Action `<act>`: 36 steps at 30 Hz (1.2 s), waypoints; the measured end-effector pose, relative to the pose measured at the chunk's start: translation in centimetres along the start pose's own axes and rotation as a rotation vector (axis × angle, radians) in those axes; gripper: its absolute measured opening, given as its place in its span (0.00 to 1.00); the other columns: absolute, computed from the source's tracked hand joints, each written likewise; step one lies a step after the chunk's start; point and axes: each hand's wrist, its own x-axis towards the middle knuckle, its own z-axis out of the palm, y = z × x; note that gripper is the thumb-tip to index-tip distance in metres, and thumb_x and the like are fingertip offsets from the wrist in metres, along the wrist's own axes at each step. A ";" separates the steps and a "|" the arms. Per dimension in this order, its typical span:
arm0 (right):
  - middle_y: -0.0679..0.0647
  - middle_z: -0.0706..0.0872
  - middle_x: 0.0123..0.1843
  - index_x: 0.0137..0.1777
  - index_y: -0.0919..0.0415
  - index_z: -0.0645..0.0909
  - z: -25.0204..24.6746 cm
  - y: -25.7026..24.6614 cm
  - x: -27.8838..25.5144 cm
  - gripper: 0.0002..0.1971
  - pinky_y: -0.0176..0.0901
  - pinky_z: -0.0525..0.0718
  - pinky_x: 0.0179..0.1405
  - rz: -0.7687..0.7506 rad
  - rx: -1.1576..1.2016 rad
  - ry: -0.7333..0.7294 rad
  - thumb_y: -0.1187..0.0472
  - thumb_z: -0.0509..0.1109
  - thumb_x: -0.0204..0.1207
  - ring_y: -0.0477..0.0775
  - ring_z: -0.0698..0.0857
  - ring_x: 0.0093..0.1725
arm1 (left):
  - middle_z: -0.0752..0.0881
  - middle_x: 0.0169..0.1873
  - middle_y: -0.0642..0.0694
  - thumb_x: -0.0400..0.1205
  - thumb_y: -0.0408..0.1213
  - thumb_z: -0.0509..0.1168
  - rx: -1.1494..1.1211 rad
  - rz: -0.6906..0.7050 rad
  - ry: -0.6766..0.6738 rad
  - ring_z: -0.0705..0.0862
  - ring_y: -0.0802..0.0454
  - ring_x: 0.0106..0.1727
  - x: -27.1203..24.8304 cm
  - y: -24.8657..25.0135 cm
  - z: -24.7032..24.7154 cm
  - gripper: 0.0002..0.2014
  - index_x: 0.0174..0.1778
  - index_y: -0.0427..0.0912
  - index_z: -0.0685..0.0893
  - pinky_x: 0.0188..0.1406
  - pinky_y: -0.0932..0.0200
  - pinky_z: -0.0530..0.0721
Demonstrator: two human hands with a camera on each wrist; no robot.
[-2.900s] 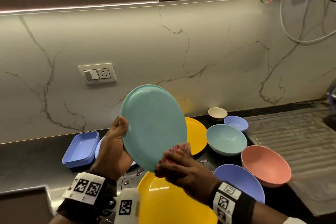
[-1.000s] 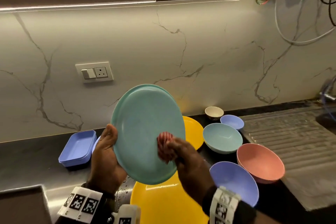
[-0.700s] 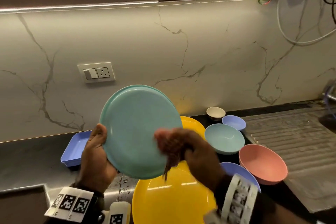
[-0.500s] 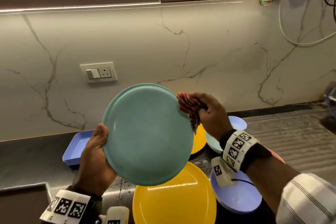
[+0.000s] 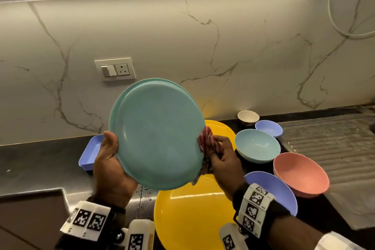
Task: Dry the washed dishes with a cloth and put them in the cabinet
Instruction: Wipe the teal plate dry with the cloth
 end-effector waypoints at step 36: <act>0.46 0.88 0.50 0.64 0.50 0.85 -0.1 -7.8 2.3 0.17 0.54 0.86 0.53 -0.317 -0.667 -0.354 0.50 0.75 0.76 0.49 0.87 0.48 | 0.89 0.62 0.55 0.80 0.49 0.67 1.548 0.605 -0.436 0.85 0.64 0.65 -0.9 0.1 -11.5 0.18 0.67 0.64 0.85 0.67 0.61 0.83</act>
